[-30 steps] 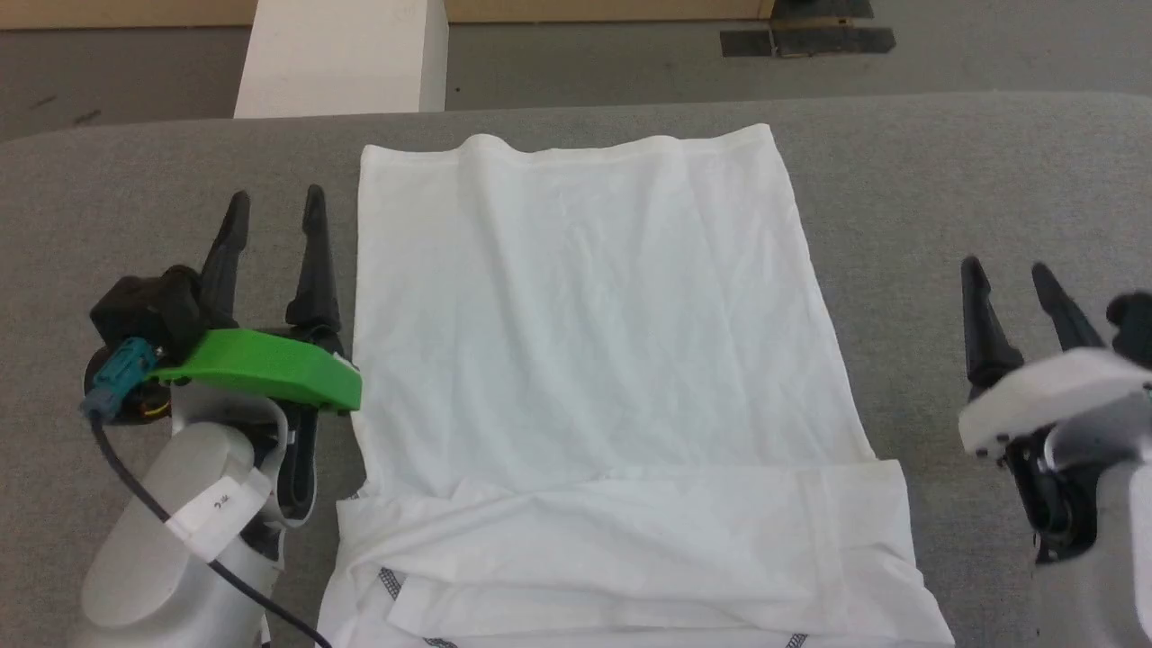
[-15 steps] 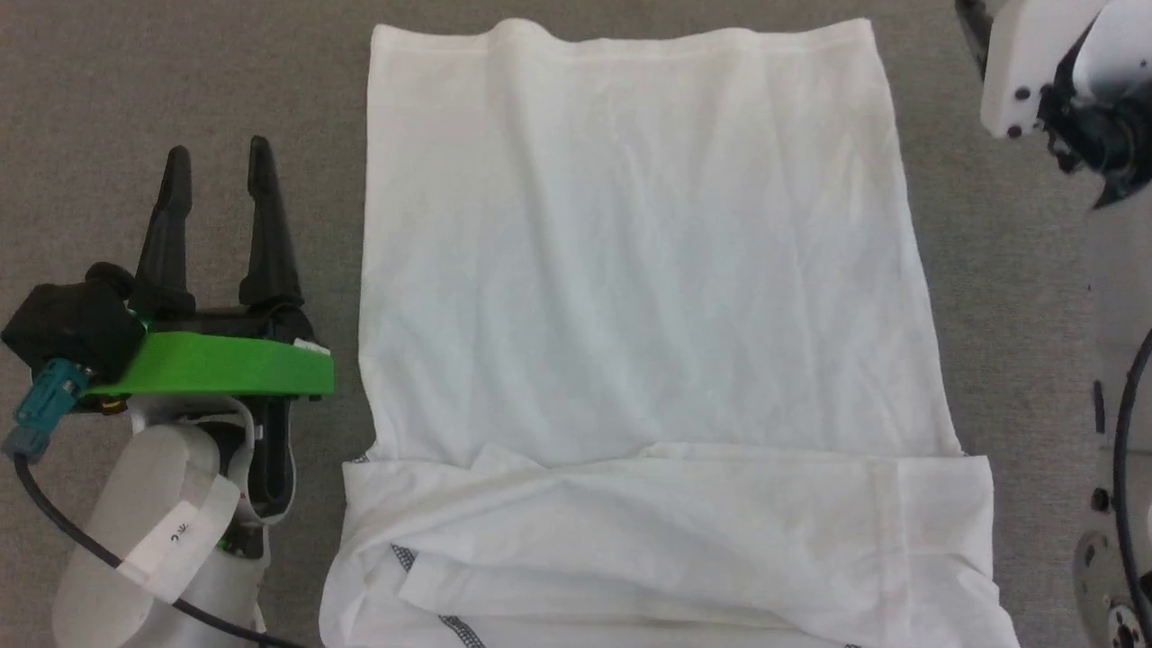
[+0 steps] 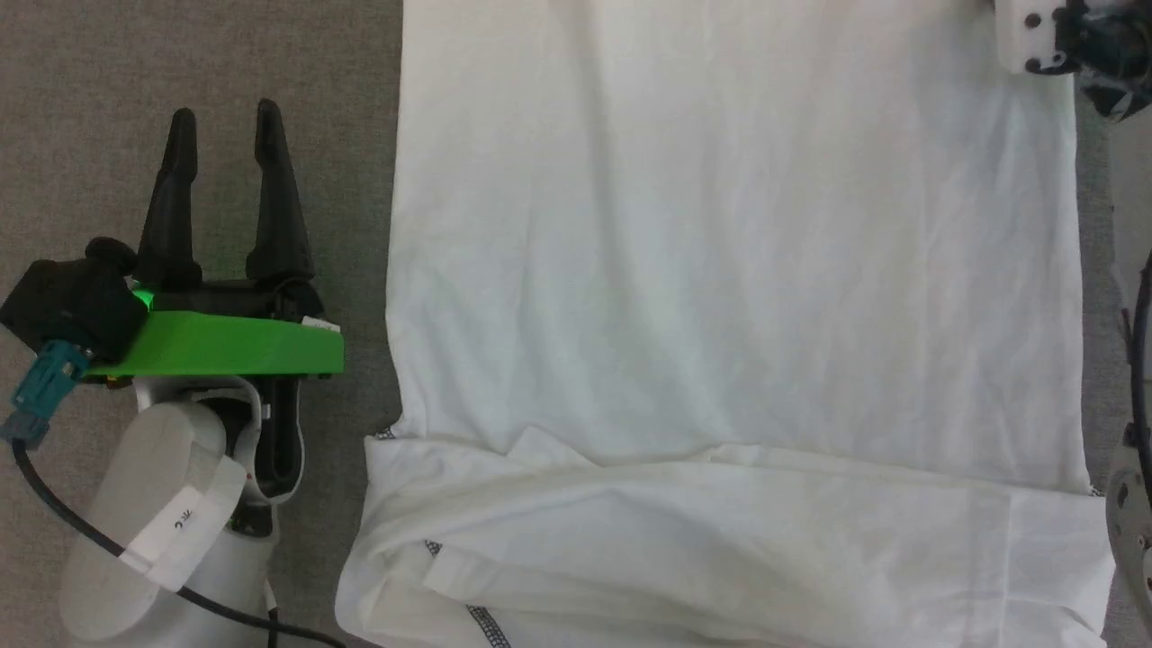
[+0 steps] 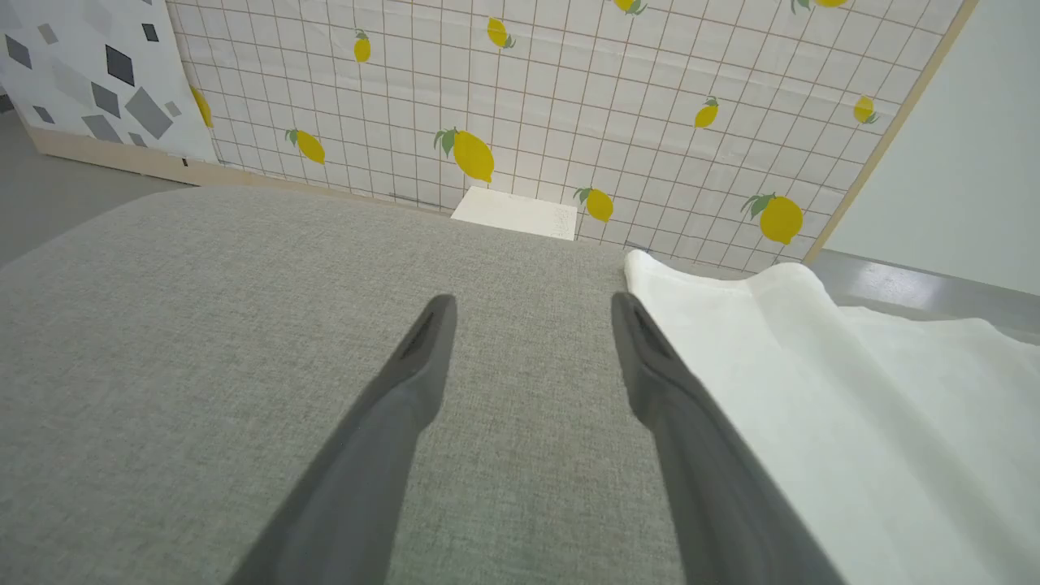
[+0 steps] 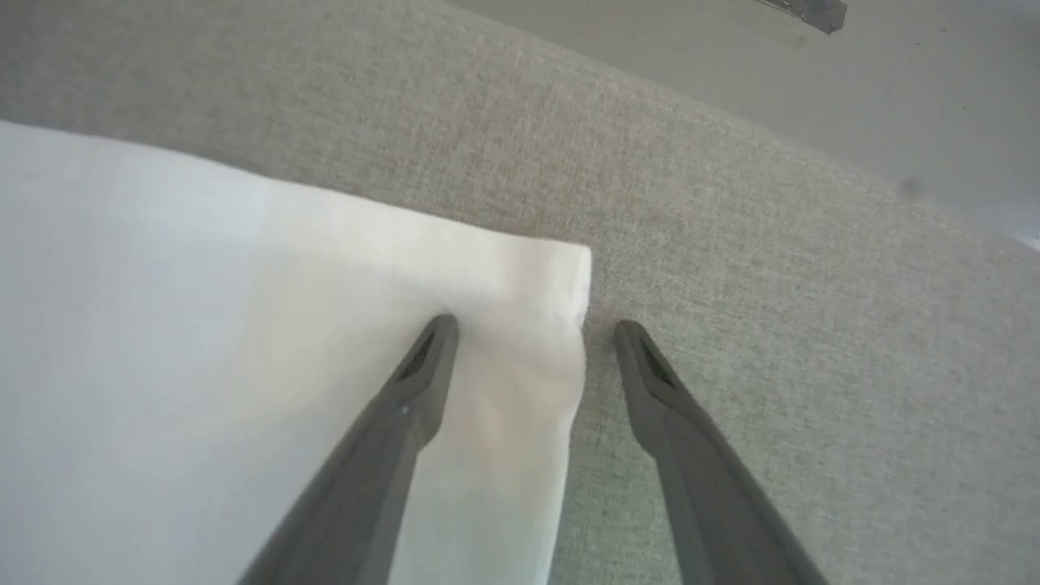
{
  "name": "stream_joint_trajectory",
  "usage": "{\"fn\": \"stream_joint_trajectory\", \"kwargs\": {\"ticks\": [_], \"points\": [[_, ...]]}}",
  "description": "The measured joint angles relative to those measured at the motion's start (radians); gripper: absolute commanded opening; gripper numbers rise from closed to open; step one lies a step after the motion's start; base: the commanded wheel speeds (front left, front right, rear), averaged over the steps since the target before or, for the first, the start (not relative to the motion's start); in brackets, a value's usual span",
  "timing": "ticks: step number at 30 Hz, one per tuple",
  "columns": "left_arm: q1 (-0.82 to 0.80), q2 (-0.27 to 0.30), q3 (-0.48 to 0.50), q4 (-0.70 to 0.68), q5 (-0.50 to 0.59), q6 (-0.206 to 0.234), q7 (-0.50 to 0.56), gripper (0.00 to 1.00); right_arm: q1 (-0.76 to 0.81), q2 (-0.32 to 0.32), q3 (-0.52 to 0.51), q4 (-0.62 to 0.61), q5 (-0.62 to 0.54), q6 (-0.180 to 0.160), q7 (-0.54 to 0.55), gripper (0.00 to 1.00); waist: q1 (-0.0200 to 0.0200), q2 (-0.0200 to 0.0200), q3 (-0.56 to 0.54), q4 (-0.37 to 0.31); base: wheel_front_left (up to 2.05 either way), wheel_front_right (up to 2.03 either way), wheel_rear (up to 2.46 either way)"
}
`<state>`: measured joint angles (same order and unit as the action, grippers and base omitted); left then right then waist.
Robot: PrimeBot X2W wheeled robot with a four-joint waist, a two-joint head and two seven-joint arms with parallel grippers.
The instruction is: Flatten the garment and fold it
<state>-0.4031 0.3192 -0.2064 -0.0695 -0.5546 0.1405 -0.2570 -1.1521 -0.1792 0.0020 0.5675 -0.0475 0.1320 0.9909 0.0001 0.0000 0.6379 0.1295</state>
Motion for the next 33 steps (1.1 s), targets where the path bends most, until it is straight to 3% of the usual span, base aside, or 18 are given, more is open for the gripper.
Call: {"fn": "stream_joint_trajectory", "kwargs": {"ticks": [1, 2, 4, 6, 12, 19, 24, 28, 33], "points": [[-0.003, 0.000, 0.001, 0.001, 0.000, -0.002, 0.000, 1.00, -0.011, -0.003, 0.003, 0.001, 0.006, 0.000, 0.011, 1.00, 0.0000, 0.0000, 0.008, 0.004, 0.00, 0.00, 0.00], [-0.008, -0.001, 0.003, 0.003, -0.001, -0.005, 0.000, 1.00, -0.018, -0.004, 0.003, 0.001, 0.007, 0.000, 0.022, 0.47, 0.0000, 0.0000, 0.015, 0.006, 0.00, 0.00, 0.00], [-0.028, 0.004, 0.014, 0.007, -0.008, -0.009, 0.014, 1.00, -0.035, -0.007, 0.009, -0.001, 0.018, 0.000, 0.038, 0.00, 0.0000, 0.0000, 0.025, 0.007, 0.00, 0.00, 0.00], [-0.058, 0.020, 0.023, 0.007, -0.017, -0.014, 0.038, 1.00, -0.038, -0.007, 0.023, -0.004, 0.029, 0.000, 0.040, 0.00, 0.0000, 0.0000, 0.028, 0.003, 0.00, 0.00, 0.00], [-0.288, 0.103, 0.027, 0.036, -0.055, -0.053, 0.244, 1.00, -0.039, 0.007, 0.057, -0.011, 0.062, 0.000, 0.029, 0.00, 0.0001, 0.0000, 0.017, -0.033, 0.00, 0.00, 0.00], [-0.603, 0.139, -0.090, 0.260, -0.154, -0.108, 0.695, 1.00, -0.039, 0.013, 0.113, -0.014, 0.107, 0.000, 0.003, 0.00, 0.0001, 0.0000, -0.002, -0.085, 0.00, 0.00, 0.00], [-0.729, 0.128, -0.181, 0.411, -0.173, -0.093, 0.981, 1.00, -0.046, 0.016, 0.150, -0.023, 0.138, 0.000, -0.003, 0.00, 0.0000, 0.0000, 0.001, -0.119, 0.00, 0.00, 0.00], [-0.773, 0.132, -0.215, 0.479, -0.155, -0.058, 1.075, 1.00, -0.056, 0.016, 0.174, -0.035, 0.162, 0.000, -0.016, 0.00, 0.0001, 0.0000, 0.021, -0.139, 0.00, 0.00, 0.00], [-0.781, 0.134, -0.252, 0.518, -0.130, -0.037, 1.114, 1.00, -0.056, 0.008, 0.191, -0.038, 0.183, 0.000, -0.030, 0.00, 0.0000, 0.0000, 0.049, -0.157, 0.00, 0.00, 0.00]]}}
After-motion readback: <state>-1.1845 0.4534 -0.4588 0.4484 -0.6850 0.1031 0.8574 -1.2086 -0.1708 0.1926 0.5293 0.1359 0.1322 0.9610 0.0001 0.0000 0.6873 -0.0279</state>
